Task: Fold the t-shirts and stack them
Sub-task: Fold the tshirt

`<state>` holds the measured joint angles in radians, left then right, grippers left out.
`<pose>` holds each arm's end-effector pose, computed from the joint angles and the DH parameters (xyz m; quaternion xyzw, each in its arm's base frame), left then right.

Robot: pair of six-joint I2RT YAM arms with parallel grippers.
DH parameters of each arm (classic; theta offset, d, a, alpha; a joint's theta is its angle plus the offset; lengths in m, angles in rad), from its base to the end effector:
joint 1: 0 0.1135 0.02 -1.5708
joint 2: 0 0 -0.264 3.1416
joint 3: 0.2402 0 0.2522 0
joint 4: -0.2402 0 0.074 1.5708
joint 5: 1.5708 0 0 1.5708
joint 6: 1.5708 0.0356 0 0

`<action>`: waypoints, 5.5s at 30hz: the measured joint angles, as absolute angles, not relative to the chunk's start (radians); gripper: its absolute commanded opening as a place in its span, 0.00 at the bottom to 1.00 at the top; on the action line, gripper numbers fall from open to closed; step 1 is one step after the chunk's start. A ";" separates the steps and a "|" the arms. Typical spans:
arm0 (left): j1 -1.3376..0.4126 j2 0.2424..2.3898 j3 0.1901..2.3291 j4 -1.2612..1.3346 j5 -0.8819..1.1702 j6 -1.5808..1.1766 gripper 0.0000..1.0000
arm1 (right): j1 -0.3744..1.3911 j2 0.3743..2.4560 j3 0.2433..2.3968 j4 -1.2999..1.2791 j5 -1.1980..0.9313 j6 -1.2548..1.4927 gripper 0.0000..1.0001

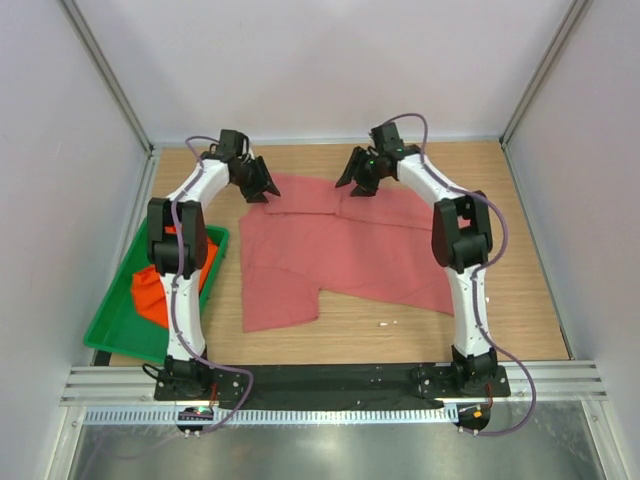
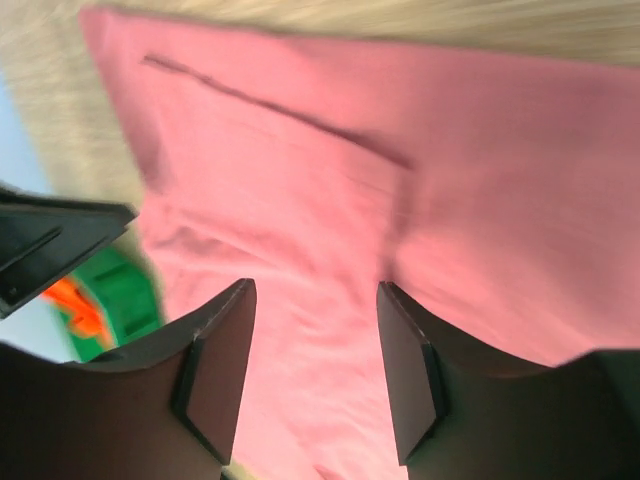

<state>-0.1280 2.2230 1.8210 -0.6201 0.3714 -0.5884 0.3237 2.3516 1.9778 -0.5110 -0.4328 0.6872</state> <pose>0.4794 -0.0747 0.1912 -0.1672 0.9325 -0.2598 0.1871 0.4912 0.1805 0.1852 0.0952 0.9177 0.3360 0.1895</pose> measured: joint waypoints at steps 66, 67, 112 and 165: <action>-0.318 1.889 1.764 -0.812 -0.061 -0.538 0.60 | -0.037 1.917 1.738 -0.806 0.235 0.313 0.98; -0.325 1.802 1.692 -0.803 -0.067 -0.533 0.59 | -0.043 1.840 1.681 -0.801 0.215 0.334 0.97; -0.497 1.645 0.948 -0.713 -0.158 -0.904 0.05 | -0.012 1.187 0.958 -0.785 0.035 0.502 0.66; -0.497 1.454 0.912 -0.665 -0.048 -0.672 0.00 | -0.335 1.507 0.797 -0.558 0.064 0.658 0.12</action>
